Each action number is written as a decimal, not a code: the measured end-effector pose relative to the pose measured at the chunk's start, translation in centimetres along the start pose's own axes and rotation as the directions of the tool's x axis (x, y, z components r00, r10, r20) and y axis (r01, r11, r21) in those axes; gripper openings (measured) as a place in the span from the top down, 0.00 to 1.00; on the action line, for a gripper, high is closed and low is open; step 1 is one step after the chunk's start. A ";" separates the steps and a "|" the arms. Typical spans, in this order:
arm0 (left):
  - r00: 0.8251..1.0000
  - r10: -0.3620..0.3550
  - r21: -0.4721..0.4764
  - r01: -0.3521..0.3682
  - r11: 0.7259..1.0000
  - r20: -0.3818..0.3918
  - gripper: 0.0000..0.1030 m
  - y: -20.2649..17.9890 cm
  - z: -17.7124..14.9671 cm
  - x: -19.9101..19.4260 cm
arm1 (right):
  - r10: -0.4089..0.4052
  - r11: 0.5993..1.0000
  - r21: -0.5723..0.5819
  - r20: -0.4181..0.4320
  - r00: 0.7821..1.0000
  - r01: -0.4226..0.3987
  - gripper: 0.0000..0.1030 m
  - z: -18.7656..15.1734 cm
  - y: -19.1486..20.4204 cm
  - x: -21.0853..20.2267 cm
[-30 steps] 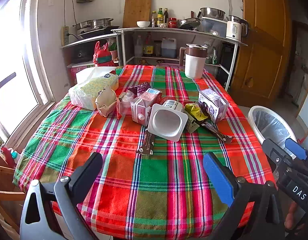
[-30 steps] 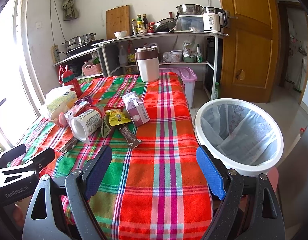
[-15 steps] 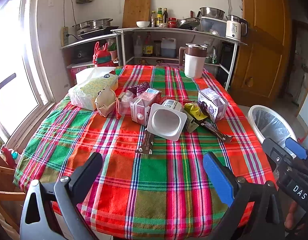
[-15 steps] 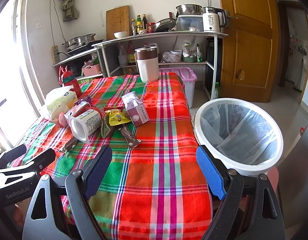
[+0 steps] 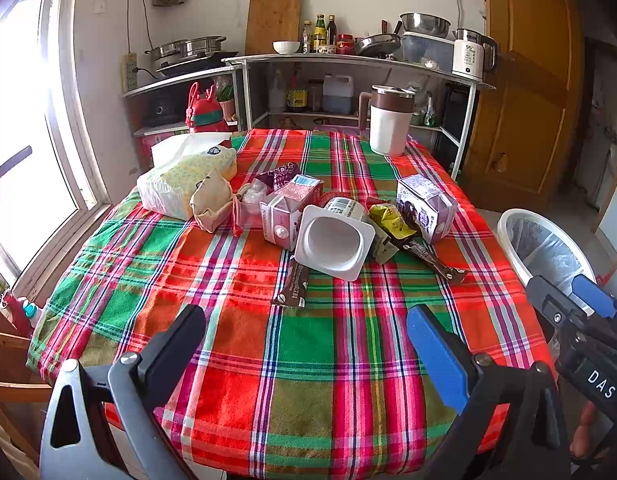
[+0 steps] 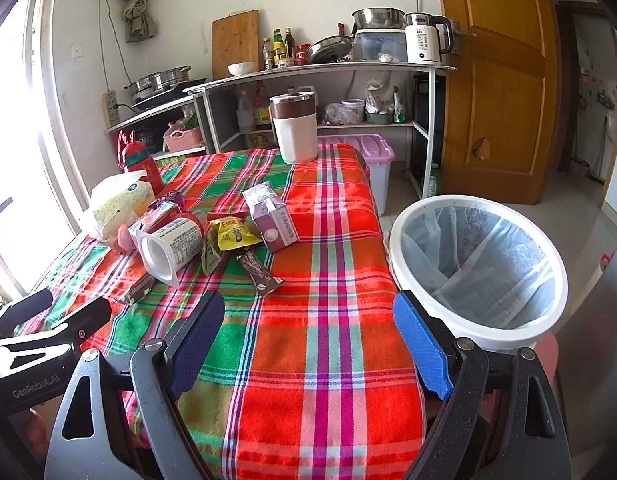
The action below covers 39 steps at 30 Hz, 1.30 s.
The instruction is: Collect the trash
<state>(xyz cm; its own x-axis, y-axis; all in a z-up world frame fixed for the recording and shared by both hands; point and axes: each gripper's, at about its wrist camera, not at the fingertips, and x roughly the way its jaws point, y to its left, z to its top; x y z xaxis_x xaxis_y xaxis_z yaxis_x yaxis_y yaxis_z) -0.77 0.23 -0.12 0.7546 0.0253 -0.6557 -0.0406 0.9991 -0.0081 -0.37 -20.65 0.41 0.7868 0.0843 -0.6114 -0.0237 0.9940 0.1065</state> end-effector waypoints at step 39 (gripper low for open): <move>0.974 -0.174 -0.003 0.175 0.985 -0.148 0.01 0.9 4.3 9.7 | 0.118 0.986 -0.103 -0.097 0.988 -0.127 0.16 7.0 1.1 12.2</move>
<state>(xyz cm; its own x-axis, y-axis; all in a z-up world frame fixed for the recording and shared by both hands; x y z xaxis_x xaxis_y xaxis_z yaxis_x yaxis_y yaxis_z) 9.32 1.50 -3.27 0.6445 -0.1537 -0.7490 0.0900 0.9880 -0.1253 13.51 -18.99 -1.40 0.7146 0.2069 -0.6682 -0.1873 0.9770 0.1022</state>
